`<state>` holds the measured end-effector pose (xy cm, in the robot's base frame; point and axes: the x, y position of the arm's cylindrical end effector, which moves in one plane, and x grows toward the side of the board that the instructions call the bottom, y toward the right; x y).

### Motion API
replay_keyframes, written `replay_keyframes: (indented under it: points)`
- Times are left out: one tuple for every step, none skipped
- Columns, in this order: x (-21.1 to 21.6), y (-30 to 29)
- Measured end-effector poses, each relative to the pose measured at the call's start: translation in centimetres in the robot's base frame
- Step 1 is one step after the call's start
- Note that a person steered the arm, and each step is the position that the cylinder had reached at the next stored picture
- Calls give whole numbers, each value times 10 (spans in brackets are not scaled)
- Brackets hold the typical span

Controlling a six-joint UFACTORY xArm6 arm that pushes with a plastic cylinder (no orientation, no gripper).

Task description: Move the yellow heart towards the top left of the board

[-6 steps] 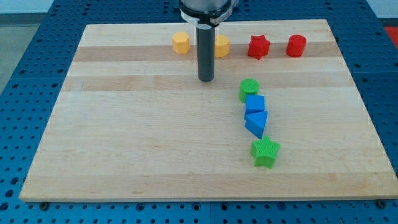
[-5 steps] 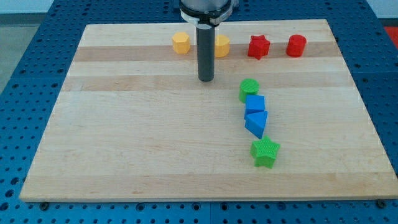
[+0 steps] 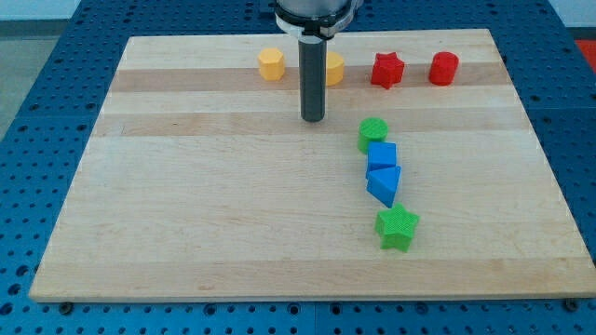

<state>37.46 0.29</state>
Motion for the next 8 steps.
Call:
replay_keyframes:
  points:
    - [0,0]
    - [0,0]
    - [0,28]
    - [0,101]
    - [-2,166]
    - [-39,223]
    - [-58,169]
    - [-56,75]
